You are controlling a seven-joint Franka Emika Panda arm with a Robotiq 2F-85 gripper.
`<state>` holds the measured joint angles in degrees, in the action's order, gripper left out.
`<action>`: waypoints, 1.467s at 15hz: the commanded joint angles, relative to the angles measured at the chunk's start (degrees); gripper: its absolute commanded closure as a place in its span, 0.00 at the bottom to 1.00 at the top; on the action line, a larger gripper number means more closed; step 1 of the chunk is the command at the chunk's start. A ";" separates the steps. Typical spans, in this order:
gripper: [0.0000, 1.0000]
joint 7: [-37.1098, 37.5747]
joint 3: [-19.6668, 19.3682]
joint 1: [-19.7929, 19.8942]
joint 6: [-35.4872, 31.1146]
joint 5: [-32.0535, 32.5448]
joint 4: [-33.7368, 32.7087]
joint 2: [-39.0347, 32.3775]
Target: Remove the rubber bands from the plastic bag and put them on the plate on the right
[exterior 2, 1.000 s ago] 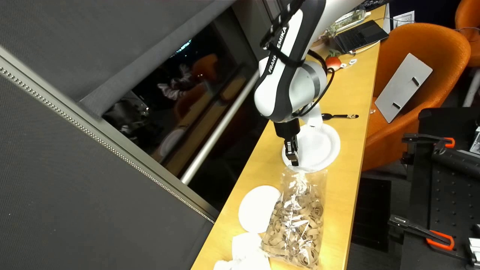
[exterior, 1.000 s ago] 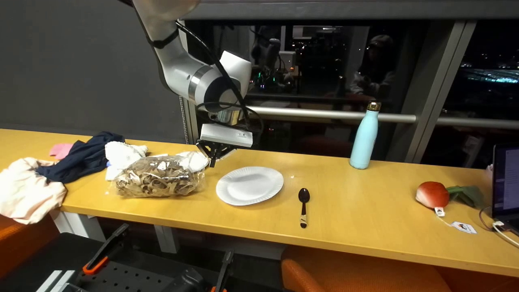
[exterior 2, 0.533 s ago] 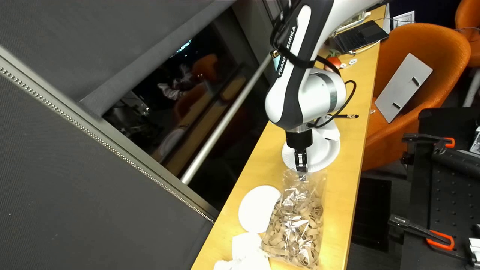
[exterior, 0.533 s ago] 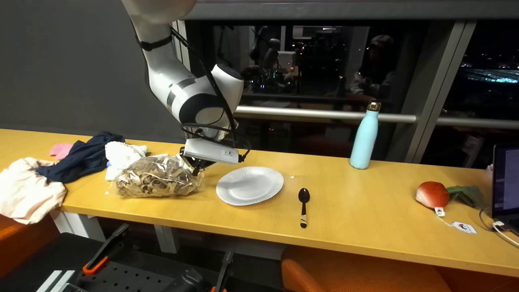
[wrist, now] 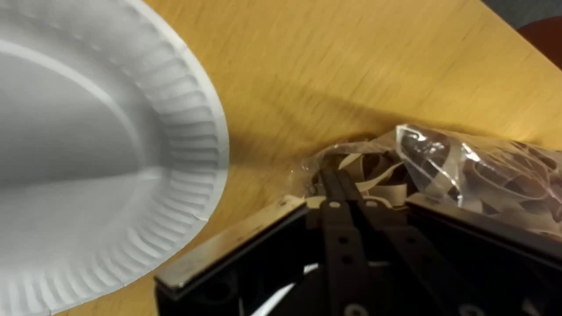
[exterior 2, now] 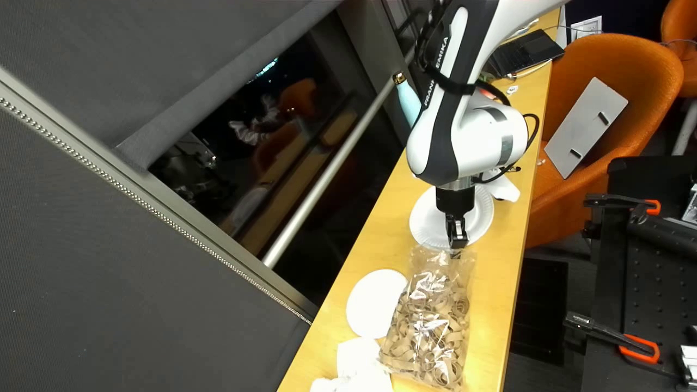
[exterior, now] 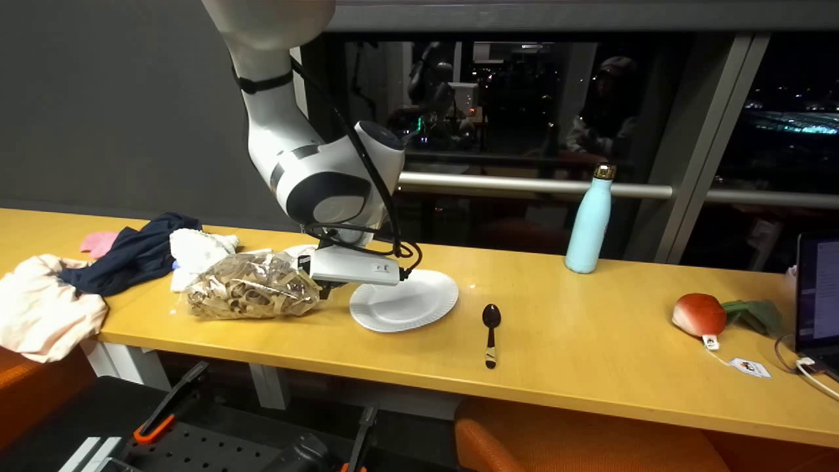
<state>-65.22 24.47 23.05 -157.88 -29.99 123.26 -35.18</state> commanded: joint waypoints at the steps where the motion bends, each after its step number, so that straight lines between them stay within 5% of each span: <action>1: 1.00 -5.20 1.79 1.70 -3.27 -0.50 -0.49 -1.35; 7: 1.00 -9.83 3.31 2.08 -3.63 0.85 -5.03 -4.70; 15: 1.00 -25.97 13.13 10.13 2.28 -1.13 -7.17 -9.53; 22: 1.00 -30.51 12.91 11.03 4.90 -1.28 -5.92 -9.55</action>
<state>-93.81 36.80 33.87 -154.37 -30.32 117.48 -45.10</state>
